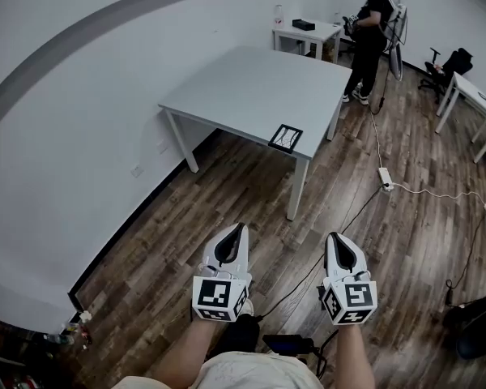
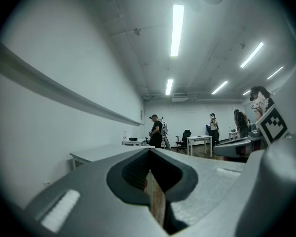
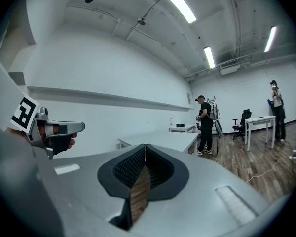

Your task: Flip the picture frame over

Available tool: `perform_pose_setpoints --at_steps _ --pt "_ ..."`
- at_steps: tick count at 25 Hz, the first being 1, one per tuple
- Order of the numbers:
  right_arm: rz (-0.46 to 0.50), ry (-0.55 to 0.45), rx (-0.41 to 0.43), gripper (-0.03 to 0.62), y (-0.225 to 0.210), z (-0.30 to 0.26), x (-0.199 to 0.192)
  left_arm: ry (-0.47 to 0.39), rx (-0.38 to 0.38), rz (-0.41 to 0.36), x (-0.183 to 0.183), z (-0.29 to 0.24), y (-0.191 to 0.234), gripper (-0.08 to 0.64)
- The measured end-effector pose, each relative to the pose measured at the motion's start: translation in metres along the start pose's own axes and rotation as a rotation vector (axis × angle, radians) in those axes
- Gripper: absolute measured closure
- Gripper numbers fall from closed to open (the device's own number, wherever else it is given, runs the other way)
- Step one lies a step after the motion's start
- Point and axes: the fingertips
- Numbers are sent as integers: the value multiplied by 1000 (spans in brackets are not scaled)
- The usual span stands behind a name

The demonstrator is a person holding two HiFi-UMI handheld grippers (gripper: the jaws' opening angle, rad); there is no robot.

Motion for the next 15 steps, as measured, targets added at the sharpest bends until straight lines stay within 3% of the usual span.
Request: perform_pose_setpoints --at_steps 15 --pt "37 37 -93 563 29 -152 4 -33 -79 42 -39 -115 113 560"
Point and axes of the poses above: the fingertips, and each gripper's own axes: z backward along the fingers, y to its left, x out of its top, and after that the axes turned 15 degrees about -z, right-handed
